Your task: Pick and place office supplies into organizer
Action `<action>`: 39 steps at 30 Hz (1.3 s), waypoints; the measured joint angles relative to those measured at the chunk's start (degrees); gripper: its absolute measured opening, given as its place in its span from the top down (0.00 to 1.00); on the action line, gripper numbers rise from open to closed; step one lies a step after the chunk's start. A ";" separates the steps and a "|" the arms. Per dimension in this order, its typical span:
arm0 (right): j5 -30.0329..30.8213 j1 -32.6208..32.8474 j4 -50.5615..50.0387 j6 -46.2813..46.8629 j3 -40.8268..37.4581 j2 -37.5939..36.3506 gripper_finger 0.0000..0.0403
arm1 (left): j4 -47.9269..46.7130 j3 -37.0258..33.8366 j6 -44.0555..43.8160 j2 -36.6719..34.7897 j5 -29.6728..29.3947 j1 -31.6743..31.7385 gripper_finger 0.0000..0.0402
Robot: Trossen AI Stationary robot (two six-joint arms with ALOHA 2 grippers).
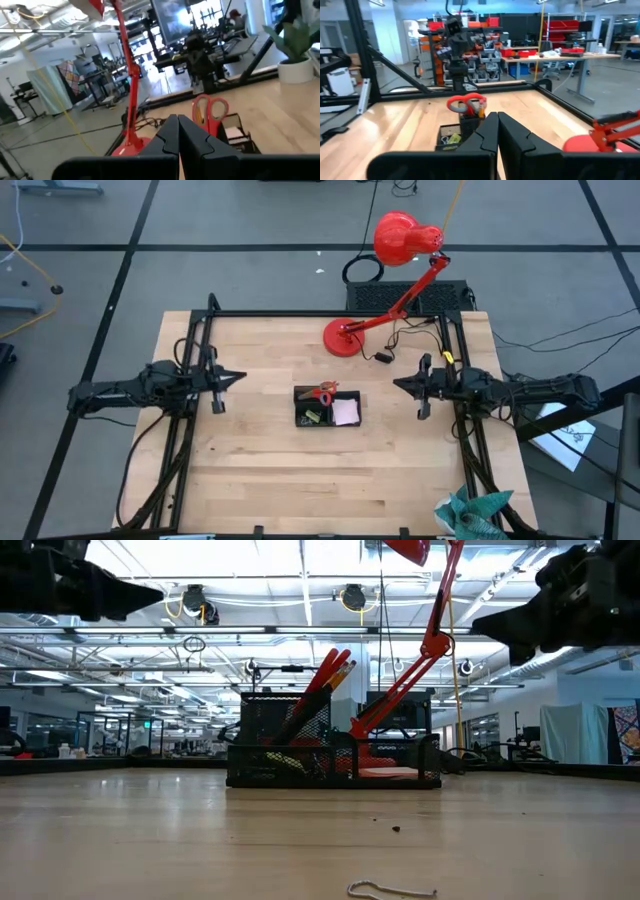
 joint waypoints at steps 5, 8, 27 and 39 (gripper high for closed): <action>-0.06 1.49 -0.98 -0.99 0.02 -2.13 1.00 | 0.36 -0.81 -1.59 -2.12 -1.93 -1.32 1.00; 0.17 1.61 -2.29 -1.44 0.02 -4.10 1.00 | -0.58 -2.12 -1.77 -3.68 -1.76 -1.72 1.00; -0.32 1.60 -8.98 -1.00 -0.58 -11.16 1.00 | -7.95 -3.36 -3.79 -6.19 5.49 -1.83 1.00; -2.80 1.58 -5.99 -1.43 -2.43 -11.12 1.00 | -3.70 -7.01 -7.29 -5.51 10.54 -1.84 1.00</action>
